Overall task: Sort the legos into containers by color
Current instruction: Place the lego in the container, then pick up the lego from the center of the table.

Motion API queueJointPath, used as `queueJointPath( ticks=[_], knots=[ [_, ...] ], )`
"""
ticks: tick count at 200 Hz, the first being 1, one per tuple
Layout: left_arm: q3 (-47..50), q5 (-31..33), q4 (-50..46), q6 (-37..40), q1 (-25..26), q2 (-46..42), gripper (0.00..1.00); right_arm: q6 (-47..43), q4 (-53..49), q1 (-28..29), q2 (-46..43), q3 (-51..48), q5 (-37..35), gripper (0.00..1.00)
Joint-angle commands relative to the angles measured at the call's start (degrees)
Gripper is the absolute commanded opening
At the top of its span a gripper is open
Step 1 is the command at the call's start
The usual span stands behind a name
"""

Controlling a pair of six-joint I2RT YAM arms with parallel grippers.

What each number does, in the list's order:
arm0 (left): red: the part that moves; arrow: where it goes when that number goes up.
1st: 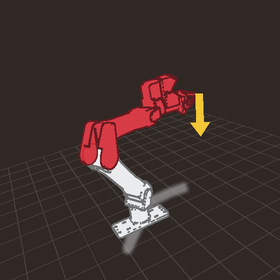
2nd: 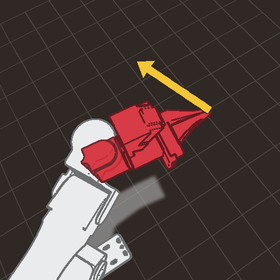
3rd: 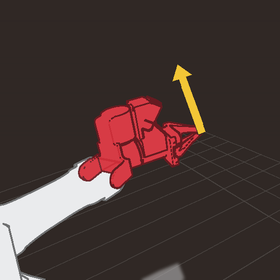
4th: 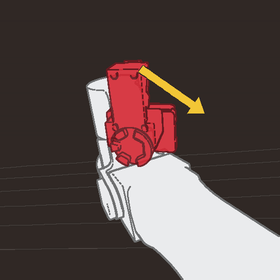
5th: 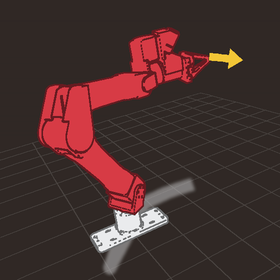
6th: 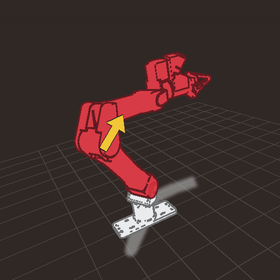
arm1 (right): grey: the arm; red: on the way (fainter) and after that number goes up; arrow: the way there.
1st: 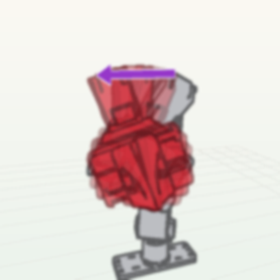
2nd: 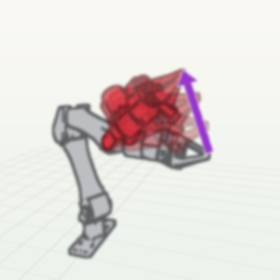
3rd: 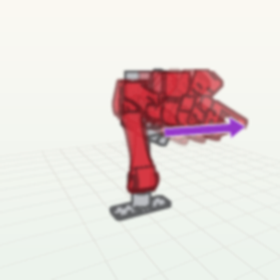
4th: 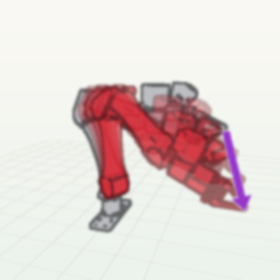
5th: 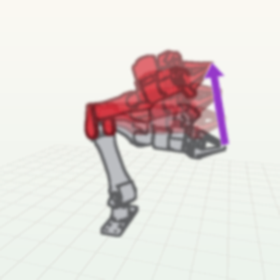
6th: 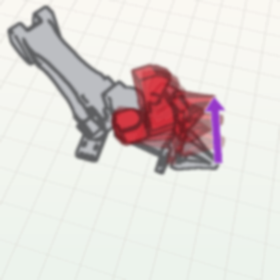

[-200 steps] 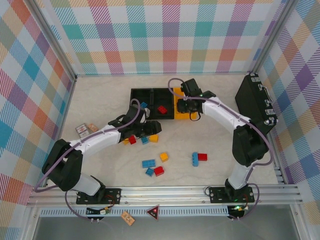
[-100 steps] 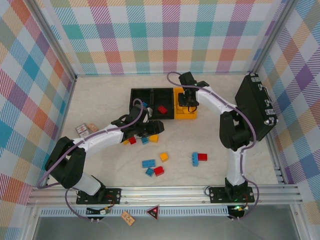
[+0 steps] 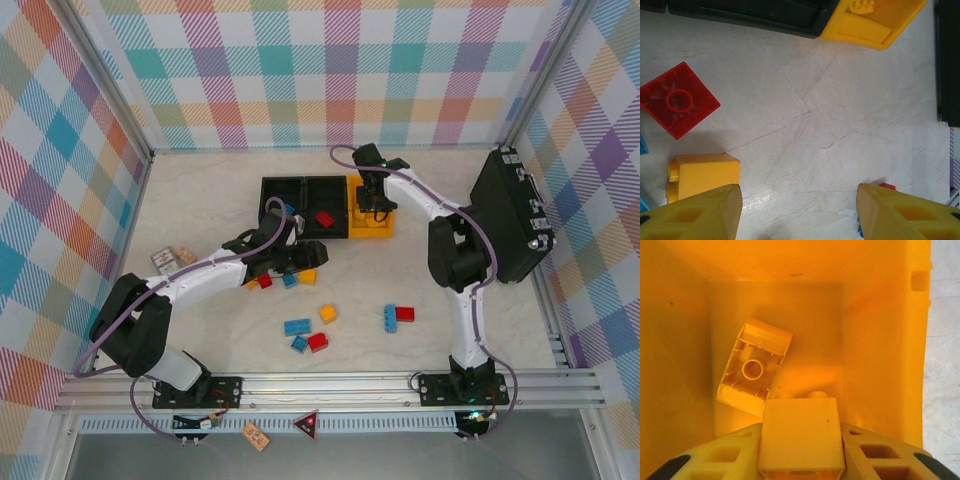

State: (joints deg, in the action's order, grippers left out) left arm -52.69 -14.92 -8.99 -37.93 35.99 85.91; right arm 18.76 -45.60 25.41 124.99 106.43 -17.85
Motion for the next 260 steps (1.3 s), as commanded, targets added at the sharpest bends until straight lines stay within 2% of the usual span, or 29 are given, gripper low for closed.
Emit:
queueJointPath(
  ticks=[1,27,56,84,173,206,260],
  knots=[
    [-1.2,0.8,-0.3,0.1,0.6,0.0,0.62,-0.5,-2.1,0.0,0.5,2.2,-2.0,0.41],
    [-1.1,1.1,-0.8,0.2,0.6,-0.4,0.62,-0.4,-2.1,0.0,0.3,2.6,-2.0,0.46],
    [-1.0,1.9,-1.6,0.3,0.6,-1.3,0.62,-0.2,-1.8,0.0,-1.5,2.3,-0.9,0.47],
    [-1.0,3.6,-3.6,0.4,0.5,-3.2,0.62,0.7,0.8,0.3,-6.6,-1.2,1.7,0.47],
    [-1.0,13.9,-18.4,1.5,-0.7,-8.6,0.62,4.5,14.4,0.7,-28.6,-26.9,17.6,0.5],
    [-3.9,14.0,-20.4,2.3,-0.7,-4.7,0.62,6.4,18.3,1.3,-34.4,-35.6,21.9,0.51],
    [-10.8,14.8,-19.9,2.6,-0.5,4.1,0.62,9.3,23.7,2.4,-44.1,-49.1,24.7,0.51]
  ],
)
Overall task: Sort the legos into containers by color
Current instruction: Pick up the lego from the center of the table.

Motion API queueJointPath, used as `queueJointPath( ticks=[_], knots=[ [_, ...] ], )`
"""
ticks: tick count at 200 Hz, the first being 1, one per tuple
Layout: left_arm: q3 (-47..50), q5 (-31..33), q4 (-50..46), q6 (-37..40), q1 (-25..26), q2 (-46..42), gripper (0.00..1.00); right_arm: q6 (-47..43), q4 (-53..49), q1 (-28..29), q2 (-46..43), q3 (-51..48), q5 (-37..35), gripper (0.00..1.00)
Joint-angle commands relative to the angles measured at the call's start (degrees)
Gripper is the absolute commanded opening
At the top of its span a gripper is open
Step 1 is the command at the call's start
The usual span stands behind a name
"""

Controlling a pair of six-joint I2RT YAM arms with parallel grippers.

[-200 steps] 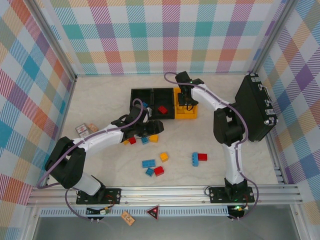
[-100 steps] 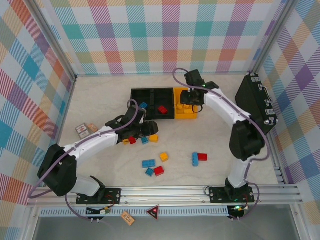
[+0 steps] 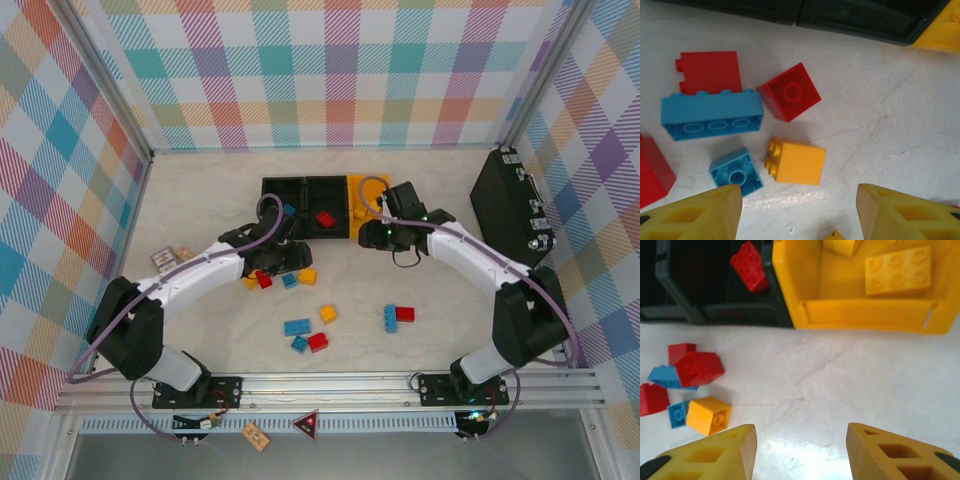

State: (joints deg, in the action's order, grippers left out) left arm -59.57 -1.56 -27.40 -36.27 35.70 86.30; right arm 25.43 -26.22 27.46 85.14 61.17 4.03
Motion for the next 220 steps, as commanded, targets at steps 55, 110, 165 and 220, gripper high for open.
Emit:
queueJointPath(
  ticks=[55,110,165,220],
  knots=[
    [-12.1,3.8,-6.1,-1.2,0.0,13.8,0.65,4.9,4.2,0.4,-9.2,-9.8,2.1,0.51],
    [-15.2,3.9,-6.0,-1.3,0.1,18.1,0.65,5.4,4.2,0.4,-11.1,-11.5,0.7,0.51],
    [-17.7,1.7,-5.0,0.2,0.5,22.2,0.61,6.3,4.8,0.4,-11.8,-12.9,0.0,0.51],
    [-22.0,5.8,-8.3,3.1,1.2,26.6,0.49,7.5,4.9,0.4,-12.3,-13.7,0.9,0.51]
  ],
)
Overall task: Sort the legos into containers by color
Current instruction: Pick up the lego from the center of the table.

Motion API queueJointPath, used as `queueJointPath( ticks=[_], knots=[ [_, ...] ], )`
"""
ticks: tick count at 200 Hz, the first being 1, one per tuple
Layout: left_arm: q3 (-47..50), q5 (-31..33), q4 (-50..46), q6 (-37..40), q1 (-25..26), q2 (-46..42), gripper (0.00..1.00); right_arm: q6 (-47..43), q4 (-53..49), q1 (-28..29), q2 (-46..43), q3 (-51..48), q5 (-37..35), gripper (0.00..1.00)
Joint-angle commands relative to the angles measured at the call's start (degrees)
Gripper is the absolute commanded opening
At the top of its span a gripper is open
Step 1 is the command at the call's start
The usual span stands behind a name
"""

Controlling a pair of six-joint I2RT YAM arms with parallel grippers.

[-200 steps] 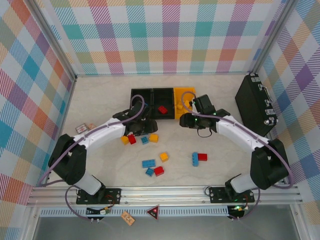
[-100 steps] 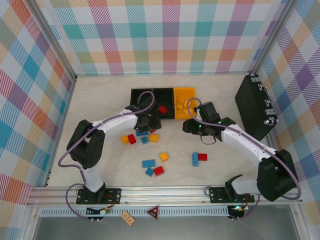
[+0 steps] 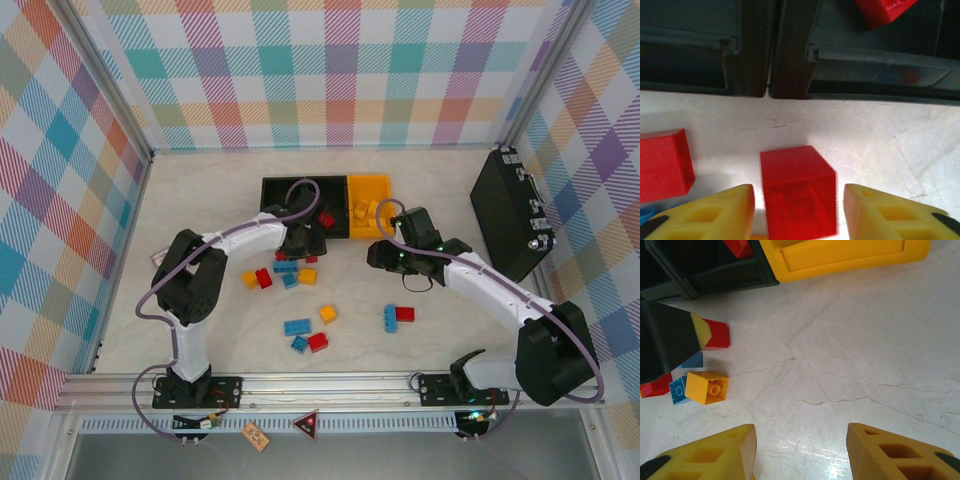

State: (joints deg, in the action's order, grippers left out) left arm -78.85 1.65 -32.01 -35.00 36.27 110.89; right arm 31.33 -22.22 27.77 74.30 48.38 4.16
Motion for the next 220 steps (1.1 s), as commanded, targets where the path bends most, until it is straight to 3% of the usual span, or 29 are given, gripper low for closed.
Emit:
queueJointPath(
  ticks=[1,16,47,83,154,220],
  knots=[
    [-2.7,2.7,-3.8,1.9,0.6,2.0,0.49,1.7,1.0,0.1,-1.6,-0.9,0.8,0.51],
    [-3.0,3.2,-3.9,2.5,0.6,2.6,0.48,1.9,1.1,0.2,-1.8,-1.0,0.9,0.51],
    [-2.9,2.7,-3.6,3.2,0.7,2.7,0.33,1.5,1.3,0.3,-2.7,-1.4,1.6,0.51],
    [-2.0,2.4,-3.3,3.4,0.7,0.2,0.25,0.5,3.8,0.6,-3.7,-2.2,5.0,0.51],
    [-5.8,2.2,-6.1,5.1,0.7,-5.7,0.23,0.2,7.9,0.5,-3.5,-1.6,9.3,0.51],
    [-20.9,2.5,-9.5,8.4,-1.0,2.8,0.24,1.3,8.7,0.5,-5.0,-2.4,8.4,0.51]
  ],
)
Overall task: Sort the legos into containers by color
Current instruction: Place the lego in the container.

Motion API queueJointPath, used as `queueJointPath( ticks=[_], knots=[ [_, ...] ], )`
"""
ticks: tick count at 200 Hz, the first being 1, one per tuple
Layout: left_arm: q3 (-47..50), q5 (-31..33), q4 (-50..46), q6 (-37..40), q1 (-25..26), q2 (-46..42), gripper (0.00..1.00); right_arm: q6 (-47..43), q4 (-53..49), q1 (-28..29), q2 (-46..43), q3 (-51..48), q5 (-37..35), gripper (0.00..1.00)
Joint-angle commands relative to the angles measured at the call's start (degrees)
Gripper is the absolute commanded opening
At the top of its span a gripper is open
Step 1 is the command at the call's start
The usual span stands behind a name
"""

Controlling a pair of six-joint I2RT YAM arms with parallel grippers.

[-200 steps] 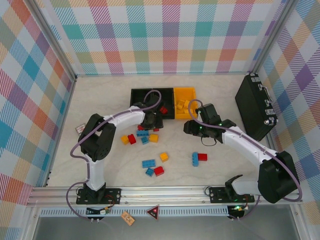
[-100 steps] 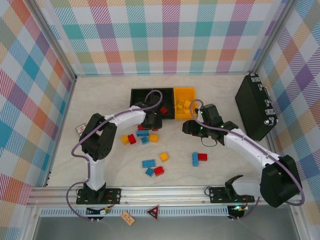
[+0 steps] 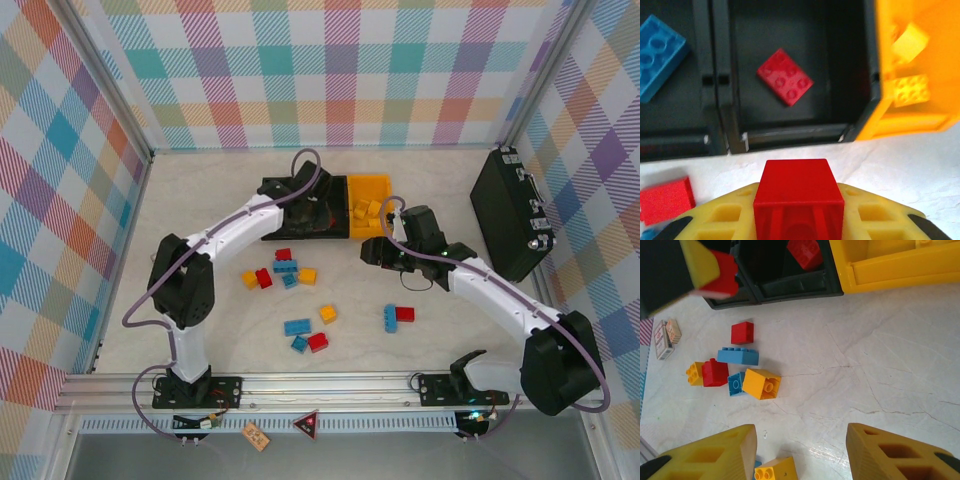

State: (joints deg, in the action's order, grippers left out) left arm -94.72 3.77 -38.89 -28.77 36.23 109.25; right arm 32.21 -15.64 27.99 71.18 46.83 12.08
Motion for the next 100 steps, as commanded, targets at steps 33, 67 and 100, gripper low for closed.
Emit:
queueJointPath(
  ticks=[33,67,100],
  knots=[
    [-13.5,-0.7,-4.0,2.7,-2.5,10.9,0.24,0.5,2.1,0.3,-1.7,-0.7,0.1,0.51],
    [-19.8,-0.9,-4.5,3.2,-3.8,16.3,0.25,0.7,2.1,0.3,-1.4,-0.1,-0.2,0.51],
    [-25.5,-1.1,-5.5,4.1,-4.2,20.7,0.26,0.9,2.1,0.3,-1.3,-0.2,-0.8,0.51]
  ],
)
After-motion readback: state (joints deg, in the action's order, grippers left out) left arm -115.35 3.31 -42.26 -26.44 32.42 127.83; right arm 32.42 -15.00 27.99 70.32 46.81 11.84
